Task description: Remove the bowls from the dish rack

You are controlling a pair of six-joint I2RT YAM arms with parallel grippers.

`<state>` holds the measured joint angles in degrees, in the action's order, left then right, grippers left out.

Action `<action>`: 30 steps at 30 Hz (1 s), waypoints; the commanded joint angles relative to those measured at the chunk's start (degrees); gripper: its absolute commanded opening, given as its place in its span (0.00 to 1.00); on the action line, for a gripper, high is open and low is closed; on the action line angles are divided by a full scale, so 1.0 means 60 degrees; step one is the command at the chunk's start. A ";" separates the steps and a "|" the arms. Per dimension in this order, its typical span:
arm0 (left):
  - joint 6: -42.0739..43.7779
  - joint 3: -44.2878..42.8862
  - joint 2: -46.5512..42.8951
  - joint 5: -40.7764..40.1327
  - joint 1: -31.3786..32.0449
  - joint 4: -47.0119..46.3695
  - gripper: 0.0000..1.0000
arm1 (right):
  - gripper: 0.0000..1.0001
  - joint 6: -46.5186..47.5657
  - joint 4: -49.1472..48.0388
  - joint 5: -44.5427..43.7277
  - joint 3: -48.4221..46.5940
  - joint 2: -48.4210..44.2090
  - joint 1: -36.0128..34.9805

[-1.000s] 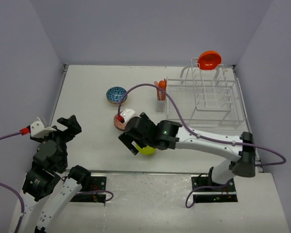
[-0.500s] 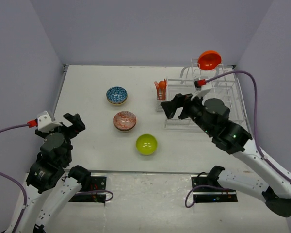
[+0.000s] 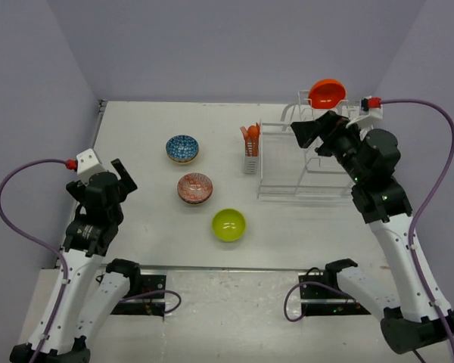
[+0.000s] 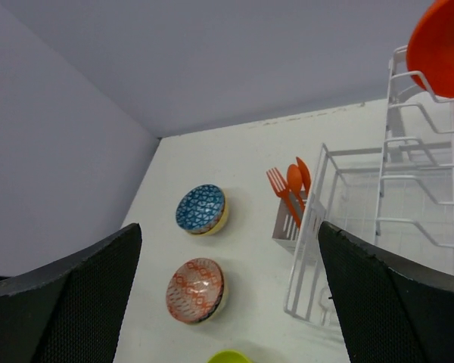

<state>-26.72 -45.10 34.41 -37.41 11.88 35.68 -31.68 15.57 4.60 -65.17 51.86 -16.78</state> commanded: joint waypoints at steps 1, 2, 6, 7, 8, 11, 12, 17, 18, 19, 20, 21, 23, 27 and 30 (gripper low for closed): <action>0.0381 -0.0144 0.0226 0.0550 -0.0163 -0.0395 1.00 | 0.99 -0.1000 -0.0588 0.2140 -0.0886 0.0363 0.1324; 0.0396 -0.0130 0.0241 0.0609 -0.0163 -0.0424 1.00 | 0.99 -0.1207 -0.0734 0.2612 -0.0974 0.0511 0.1693; 0.0454 -0.0086 0.0285 0.0859 -0.0163 -0.0469 1.00 | 0.99 -0.2727 -0.1801 0.4080 -0.1062 0.1214 0.3231; 0.0454 -0.0100 0.0256 0.0859 -0.0163 -0.0454 1.00 | 0.99 -0.2979 -0.1920 0.4154 -0.1092 0.1346 0.3525; 0.0440 -0.0100 0.0227 0.0815 -0.0163 -0.0454 1.00 | 0.99 -0.3155 -0.2023 0.4039 -0.1150 0.1652 0.3601; 0.0396 -0.0086 0.0051 0.0771 -0.0163 -0.0439 1.00 | 0.99 -0.3610 -0.2068 0.3600 -0.1633 0.2311 0.3689; 0.0410 -0.0086 0.0007 0.0800 -0.0163 -0.0468 1.00 | 0.99 -0.3916 -0.2083 0.3091 -0.1750 0.2430 0.3689; 0.0425 -0.0085 -0.0110 0.0946 -0.0163 -0.0483 1.00 | 0.99 -0.5161 -0.3077 0.1916 -0.1285 0.2841 0.3748; 0.0440 -0.0057 -0.0154 0.0976 -0.0149 -0.0498 1.00 | 0.99 -0.5599 -0.3615 0.1740 -0.1166 0.2943 0.3748; 0.0440 -0.0056 -0.0169 0.0976 -0.0149 -0.0512 1.00 | 0.99 -0.5865 -0.3737 0.1608 -0.1107 0.3002 0.3748; 0.0440 -0.0056 -0.0227 0.0990 -0.0149 -0.0512 1.00 | 0.99 -0.6099 -0.3767 0.1490 -0.1150 0.3119 0.3748; 0.0440 -0.0056 -0.0257 0.1005 -0.0149 -0.0527 1.00 | 0.99 -0.6406 -0.3811 0.1388 -0.1209 0.3309 0.3763; 0.0440 -0.0056 -0.0301 0.1034 -0.0149 -0.0541 1.00 | 0.99 -0.6584 -0.3870 0.1255 -0.1398 0.3529 0.3763; 0.0454 -0.0042 -0.0359 0.1137 -0.0149 -0.0585 1.00 | 0.98 -0.7417 -0.3681 0.0422 -0.1531 0.3940 0.3748; 0.0469 -0.0042 -0.0418 0.1210 -0.0149 -0.0586 1.00 | 0.95 -0.8077 -0.2905 -0.0194 -0.1868 0.4320 0.3763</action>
<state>-25.45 -45.10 32.49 -31.11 11.35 34.79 -73.69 -3.46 9.58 -72.69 76.71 5.61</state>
